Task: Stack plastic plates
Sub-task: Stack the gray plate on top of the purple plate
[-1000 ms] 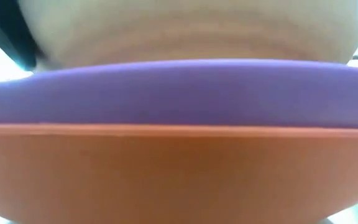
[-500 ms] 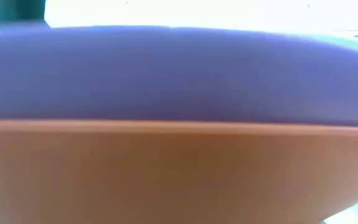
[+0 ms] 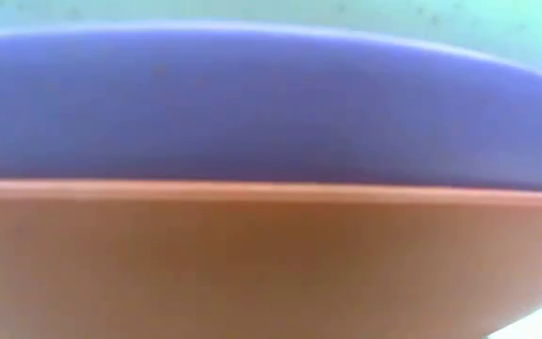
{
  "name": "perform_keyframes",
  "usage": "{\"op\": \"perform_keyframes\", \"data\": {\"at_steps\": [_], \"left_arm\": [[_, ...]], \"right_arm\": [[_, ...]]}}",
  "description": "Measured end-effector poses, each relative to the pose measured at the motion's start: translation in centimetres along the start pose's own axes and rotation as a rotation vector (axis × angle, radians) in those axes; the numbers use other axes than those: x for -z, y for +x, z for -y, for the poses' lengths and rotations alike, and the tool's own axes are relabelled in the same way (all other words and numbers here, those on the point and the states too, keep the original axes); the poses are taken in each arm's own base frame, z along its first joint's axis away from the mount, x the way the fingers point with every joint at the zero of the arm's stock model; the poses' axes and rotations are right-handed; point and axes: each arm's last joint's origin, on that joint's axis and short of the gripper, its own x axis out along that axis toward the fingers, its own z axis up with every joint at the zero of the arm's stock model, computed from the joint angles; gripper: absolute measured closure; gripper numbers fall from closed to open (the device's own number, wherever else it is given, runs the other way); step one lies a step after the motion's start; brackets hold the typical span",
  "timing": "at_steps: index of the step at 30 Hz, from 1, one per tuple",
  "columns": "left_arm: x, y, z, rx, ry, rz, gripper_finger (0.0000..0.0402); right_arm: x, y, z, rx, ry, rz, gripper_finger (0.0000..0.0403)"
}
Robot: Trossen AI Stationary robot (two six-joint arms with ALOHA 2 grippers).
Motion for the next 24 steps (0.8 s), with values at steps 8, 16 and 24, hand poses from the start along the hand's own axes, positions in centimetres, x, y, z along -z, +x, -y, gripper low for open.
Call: {"op": "perform_keyframes", "data": {"at_steps": [8,16,24], "left_arm": [[1.7,2.0,1.8,-0.063,-0.095,-0.009,0.0237],[3.0,5.8,2.2,-0.073,-0.158,-0.015,0.0237],[3.2,7.2,1.7,-0.072,-0.180,-0.035,0.0237]], "right_arm": [[0.8,1.8,-1.3,-0.078,-0.025,0.169,0.0193],[2.5,3.0,-2.6,-0.044,-0.074,0.222,0.0162],[4.0,4.0,-2.2,-0.046,-0.121,0.191,0.0152]]}}
